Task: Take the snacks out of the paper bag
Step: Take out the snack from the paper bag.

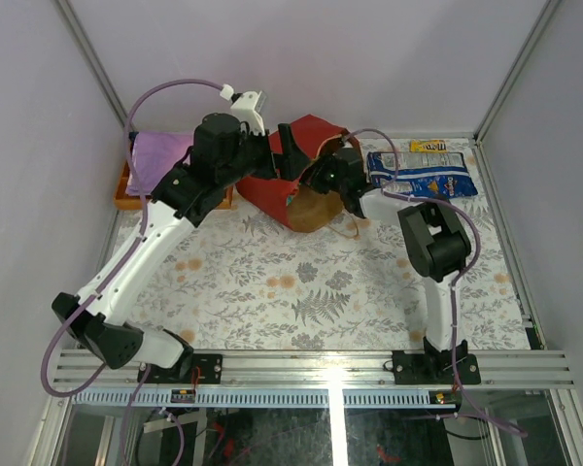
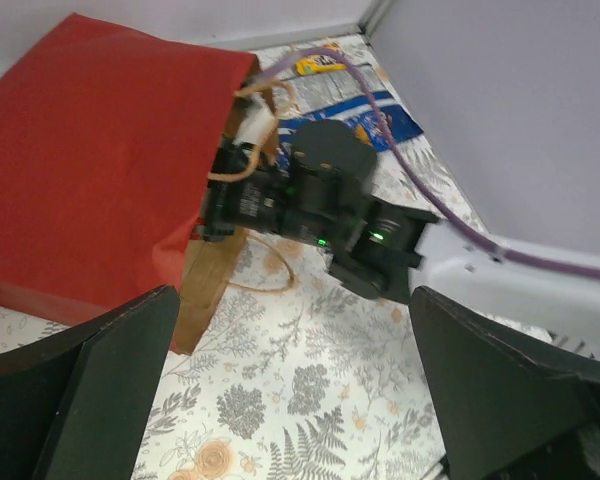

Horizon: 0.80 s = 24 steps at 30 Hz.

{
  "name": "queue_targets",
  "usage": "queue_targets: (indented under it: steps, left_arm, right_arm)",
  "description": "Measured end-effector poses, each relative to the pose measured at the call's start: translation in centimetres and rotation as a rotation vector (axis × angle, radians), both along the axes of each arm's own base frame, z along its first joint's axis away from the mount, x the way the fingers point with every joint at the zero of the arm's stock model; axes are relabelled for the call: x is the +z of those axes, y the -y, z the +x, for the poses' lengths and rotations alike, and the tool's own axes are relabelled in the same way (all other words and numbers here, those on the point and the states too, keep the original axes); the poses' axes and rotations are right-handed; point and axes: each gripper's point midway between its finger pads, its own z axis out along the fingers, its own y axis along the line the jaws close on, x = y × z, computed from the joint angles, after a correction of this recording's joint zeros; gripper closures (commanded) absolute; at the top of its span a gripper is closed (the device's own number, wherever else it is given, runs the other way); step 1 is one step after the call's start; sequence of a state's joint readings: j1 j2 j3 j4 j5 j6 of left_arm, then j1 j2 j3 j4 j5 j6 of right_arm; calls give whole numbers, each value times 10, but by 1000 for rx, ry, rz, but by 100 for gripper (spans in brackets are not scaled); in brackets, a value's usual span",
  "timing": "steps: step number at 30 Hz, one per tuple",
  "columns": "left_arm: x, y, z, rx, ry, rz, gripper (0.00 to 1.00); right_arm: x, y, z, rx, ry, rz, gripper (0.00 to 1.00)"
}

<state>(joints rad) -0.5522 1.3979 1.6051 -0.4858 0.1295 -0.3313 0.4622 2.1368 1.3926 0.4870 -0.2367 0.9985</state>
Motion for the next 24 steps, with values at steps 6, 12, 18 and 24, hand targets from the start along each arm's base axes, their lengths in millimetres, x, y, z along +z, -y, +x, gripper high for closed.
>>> queue_targets:
  steps: [6, 12, 18, 24]
  left_arm:
    - [-7, -10, 23, 117, -22, 5, 0]
    - [-8, -34, 28, 239, 2, -21, 0]
    - [-11, -56, 34, 322, 17, -69, 0]
    - [-26, -72, 41, 399, -10, -52, 0]
  right_arm:
    - [55, 13, -25, 71, 58, 53, 100]
    - [106, 37, -59, 157, 132, -21, 100]
    - [133, 70, -134, 238, 190, -151, 100]
    - [123, 92, -188, 342, 173, -292, 100]
